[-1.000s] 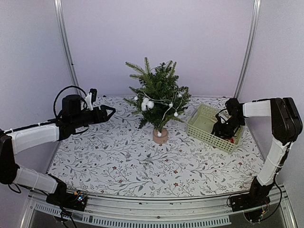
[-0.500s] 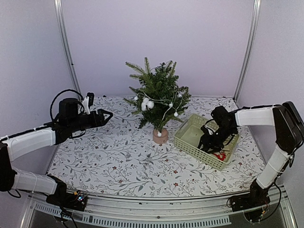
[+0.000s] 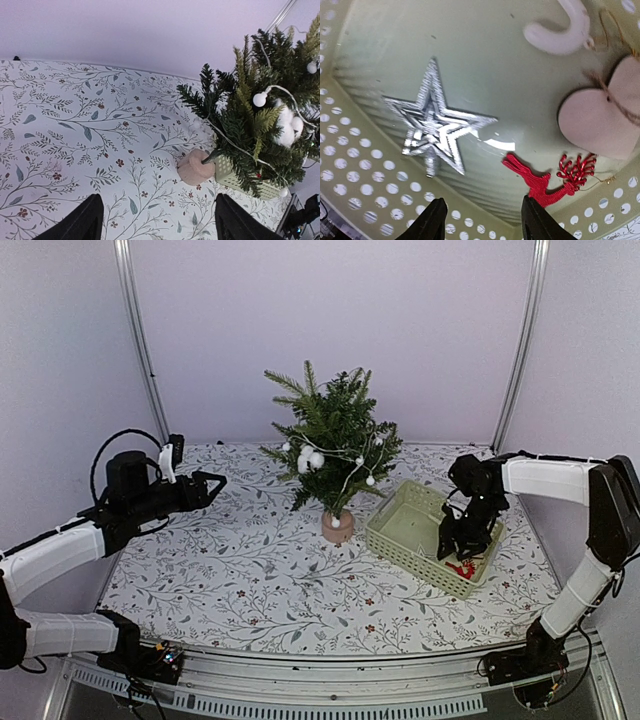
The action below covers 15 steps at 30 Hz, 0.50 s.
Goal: Decorate the small christmas tree
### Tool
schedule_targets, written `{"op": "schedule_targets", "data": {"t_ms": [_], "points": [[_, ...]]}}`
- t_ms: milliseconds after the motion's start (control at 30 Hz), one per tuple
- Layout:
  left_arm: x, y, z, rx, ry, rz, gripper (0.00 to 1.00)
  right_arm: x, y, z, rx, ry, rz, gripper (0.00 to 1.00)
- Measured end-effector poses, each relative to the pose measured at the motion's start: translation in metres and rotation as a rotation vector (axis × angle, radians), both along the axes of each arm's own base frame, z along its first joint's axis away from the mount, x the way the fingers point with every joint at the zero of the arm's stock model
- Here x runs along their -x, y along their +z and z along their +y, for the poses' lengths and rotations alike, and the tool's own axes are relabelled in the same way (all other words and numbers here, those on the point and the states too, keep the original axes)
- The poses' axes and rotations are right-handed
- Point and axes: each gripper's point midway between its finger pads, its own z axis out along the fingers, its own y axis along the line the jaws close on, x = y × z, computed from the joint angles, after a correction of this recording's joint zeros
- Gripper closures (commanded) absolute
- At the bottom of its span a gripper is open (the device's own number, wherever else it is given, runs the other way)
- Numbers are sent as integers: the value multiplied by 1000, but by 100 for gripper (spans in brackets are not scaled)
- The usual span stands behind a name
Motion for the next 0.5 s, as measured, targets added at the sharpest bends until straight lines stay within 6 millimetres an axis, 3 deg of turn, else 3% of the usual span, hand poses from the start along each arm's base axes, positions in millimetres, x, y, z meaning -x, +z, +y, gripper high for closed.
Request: {"op": "schedule_targets", "data": {"t_ms": [200,367,500], "points": [[-2,-6,0,-3,-2,17,22,32,-24,-23,104,-38,110,45],[-5,-20,-2,-13,-6,55,23,29,-43,-25,138,-37,145,56],[-8,-25,-3,-16,-5,68,23,13,-43,-19,121,-33,124,66]]}}
